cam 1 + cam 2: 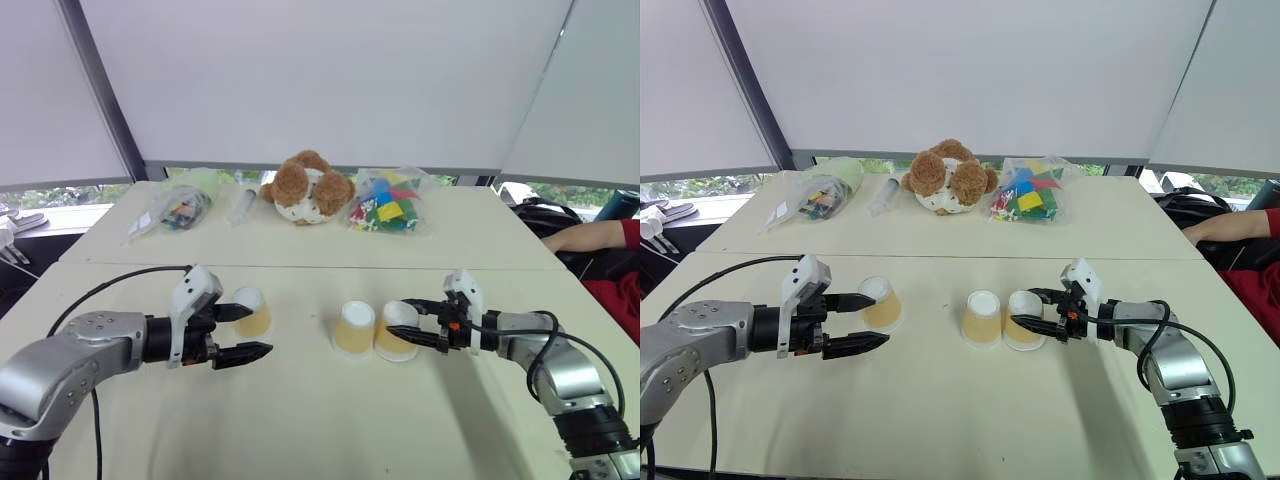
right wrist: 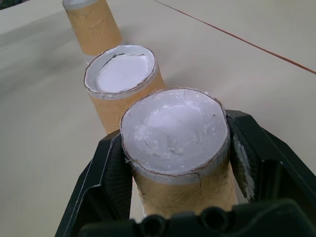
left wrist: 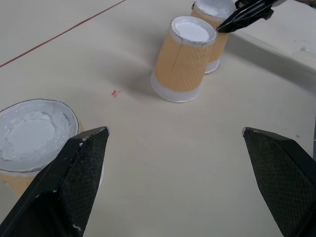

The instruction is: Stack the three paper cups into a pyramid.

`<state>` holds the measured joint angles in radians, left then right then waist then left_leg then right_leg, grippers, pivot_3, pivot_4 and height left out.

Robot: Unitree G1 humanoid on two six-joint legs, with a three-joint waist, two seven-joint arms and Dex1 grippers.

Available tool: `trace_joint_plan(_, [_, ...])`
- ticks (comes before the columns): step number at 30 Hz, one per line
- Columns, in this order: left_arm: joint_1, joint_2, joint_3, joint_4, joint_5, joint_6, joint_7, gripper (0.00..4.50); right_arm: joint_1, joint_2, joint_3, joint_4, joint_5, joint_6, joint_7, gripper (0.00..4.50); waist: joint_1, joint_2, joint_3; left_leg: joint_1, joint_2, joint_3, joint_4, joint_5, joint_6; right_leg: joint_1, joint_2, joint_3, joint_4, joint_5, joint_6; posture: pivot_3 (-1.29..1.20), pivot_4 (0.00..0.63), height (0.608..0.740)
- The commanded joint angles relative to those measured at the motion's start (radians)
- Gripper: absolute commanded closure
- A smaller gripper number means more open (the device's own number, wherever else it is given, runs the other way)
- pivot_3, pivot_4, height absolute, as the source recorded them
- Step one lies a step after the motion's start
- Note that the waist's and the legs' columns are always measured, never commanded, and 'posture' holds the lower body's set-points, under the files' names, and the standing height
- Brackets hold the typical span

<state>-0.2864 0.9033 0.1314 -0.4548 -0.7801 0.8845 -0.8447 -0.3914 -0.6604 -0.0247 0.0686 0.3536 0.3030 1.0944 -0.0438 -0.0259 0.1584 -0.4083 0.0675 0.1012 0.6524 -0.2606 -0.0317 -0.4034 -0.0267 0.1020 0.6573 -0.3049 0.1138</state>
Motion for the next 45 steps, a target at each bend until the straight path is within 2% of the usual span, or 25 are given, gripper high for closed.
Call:
trace_joint_plan(1, [-0.007,0.006,0.018,-0.027,0.0,-0.011,-0.002,0.0,-0.002,0.011,0.001,0.01,-0.005,-0.027,-0.005,1.64,0.0,0.0,0.0,0.0,0.0,0.0,0.0,0.0,0.0,0.0,0.0,0.0,0.0,0.0,0.0,0.0,0.15,0.74])
trace_joint_plan(2, [-0.008,0.007,0.017,-0.026,0.001,-0.011,-0.003,0.0,-0.004,0.014,0.004,0.02,-0.013,-0.038,-0.01,1.12,0.0,0.0,0.0,0.0,0.0,0.0,0.0,0.0,0.0,0.0,0.0,0.0,0.0,0.0,0.0,0.0,0.15,0.74])
trace_joint_plan(3, [-0.008,0.008,0.018,-0.026,0.0,-0.01,-0.003,0.0,-0.004,0.016,0.007,0.027,-0.023,-0.05,-0.014,0.86,0.0,0.0,0.0,0.0,0.0,0.0,0.0,0.0,0.0,0.0,0.0,0.0,0.0,0.0,0.0,0.0,0.15,0.74])
trace_joint_plan(4, [-0.008,0.009,0.018,-0.025,0.0,-0.01,-0.004,0.0,-0.004,0.017,0.008,0.031,-0.026,-0.056,-0.015,0.35,0.0,0.0,0.0,0.0,0.0,0.0,0.0,0.0,0.0,0.0,0.0,0.0,0.0,0.0,0.0,0.0,0.15,0.74])
trace_joint_plan(5, [-0.008,0.009,0.019,-0.024,0.001,-0.01,-0.004,0.0,-0.005,0.018,0.009,0.033,-0.028,-0.06,-0.015,0.06,0.0,0.0,0.0,0.0,0.0,0.0,0.0,0.0,0.0,0.0,0.0,0.0,0.0,0.0,0.0,0.0,0.15,0.74])
trace_joint_plan(10, [0.0,0.017,0.028,-0.013,0.007,-0.013,-0.013,0.0,-0.002,0.008,0.003,0.022,-0.021,-0.06,-0.013,0.06,0.001,0.0,0.0,0.0,0.0,0.0,0.0,0.0,0.0,0.0,0.0,0.0,0.0,0.0,0.0,0.0,0.15,0.74])
trace_joint_plan(14, [-0.011,0.016,0.047,0.04,0.014,-0.028,-0.027,0.0,-0.001,-0.029,-0.011,-0.056,0.019,0.03,-0.004,0.06,0.001,0.0,0.0,0.0,0.0,0.0,0.0,0.0,0.0,0.0,0.0,0.0,0.0,0.0,0.0,0.0,0.15,0.74])
trace_joint_plan(27, [0.021,-0.134,0.098,0.243,0.178,-0.299,0.048,0.0,-0.086,-0.138,-0.105,-0.273,0.165,0.285,-0.044,0.06,0.006,-0.001,0.0,0.0,0.0,0.0,0.0,0.0,0.0,0.0,0.0,0.0,0.0,0.0,0.0,0.0,0.15,0.74])
trace_joint_plan(30, [0.017,-0.167,0.081,0.258,0.214,-0.348,0.074,0.0,-0.087,-0.179,-0.096,-0.331,0.22,0.366,-0.022,0.06,0.008,-0.001,0.0,0.0,0.0,0.0,0.001,0.0,0.0,0.0,-0.001,0.0,0.0,0.0,0.0,0.0,0.15,0.74])
trace_joint_plan(35, [0.014,-0.238,0.035,0.285,0.282,-0.428,0.098,0.0,-0.102,-0.17,-0.112,-0.384,0.295,0.457,-0.066,0.06,0.008,-0.001,0.0,0.0,0.0,0.0,0.001,0.0,0.0,0.0,-0.001,0.0,0.0,0.0,0.0,0.0,0.15,0.74])
trace_joint_plan(45, [-0.052,-0.321,-0.056,0.391,0.395,-0.55,0.081,0.0,-0.089,-0.159,-0.099,-0.45,0.325,0.523,-0.146,0.06,0.01,-0.001,0.0,-0.001,0.0,0.0,0.001,0.0,0.001,0.0,-0.001,0.0,0.0,0.0,0.0,0.0,0.15,0.74])
